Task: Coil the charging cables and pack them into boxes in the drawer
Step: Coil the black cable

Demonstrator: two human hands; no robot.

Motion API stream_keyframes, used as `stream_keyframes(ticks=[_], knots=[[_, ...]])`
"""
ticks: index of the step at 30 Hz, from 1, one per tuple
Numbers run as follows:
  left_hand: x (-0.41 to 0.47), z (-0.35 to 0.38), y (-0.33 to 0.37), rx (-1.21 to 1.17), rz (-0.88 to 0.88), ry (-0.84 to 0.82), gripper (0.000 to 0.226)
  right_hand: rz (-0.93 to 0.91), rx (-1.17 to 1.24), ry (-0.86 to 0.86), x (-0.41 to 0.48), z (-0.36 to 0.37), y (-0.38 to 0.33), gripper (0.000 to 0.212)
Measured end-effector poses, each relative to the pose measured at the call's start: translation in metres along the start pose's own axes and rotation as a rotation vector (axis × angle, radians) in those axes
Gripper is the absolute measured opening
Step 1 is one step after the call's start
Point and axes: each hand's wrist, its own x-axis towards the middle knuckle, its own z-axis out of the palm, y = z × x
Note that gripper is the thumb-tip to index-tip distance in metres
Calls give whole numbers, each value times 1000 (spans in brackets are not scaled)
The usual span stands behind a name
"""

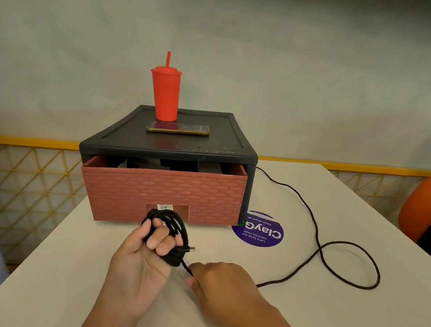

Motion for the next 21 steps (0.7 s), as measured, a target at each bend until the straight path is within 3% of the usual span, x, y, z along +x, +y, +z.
stream_keyframes(ticks=[3, 5, 7, 9, 13, 18, 21], knots=[[-1, 12, -1, 79, 110, 248, 29, -57, -37, -14, -2, -2, -5, 30], [3, 17, -8, 219, 170, 345, 11, -107, -63, -8, -2, -2, -9, 29], [7, 19, -17, 549, 175, 419, 8, -137, -87, -4, -3, -3, -10, 25], [5, 18, -25, 874, 144, 367, 15, -134, -102, -1, -4, -5, -6, 21], [-1, 15, -32, 1187, 124, 303, 17, -101, -55, 11, -9, -13, 6, 26], [-2, 7, -29, 1450, 105, 309, 21, -78, -32, 89, -14, -26, 16, 29], [-7, 11, -32, 1488, 29, 189, 21, -88, -40, 212, -16, -30, 22, 41]])
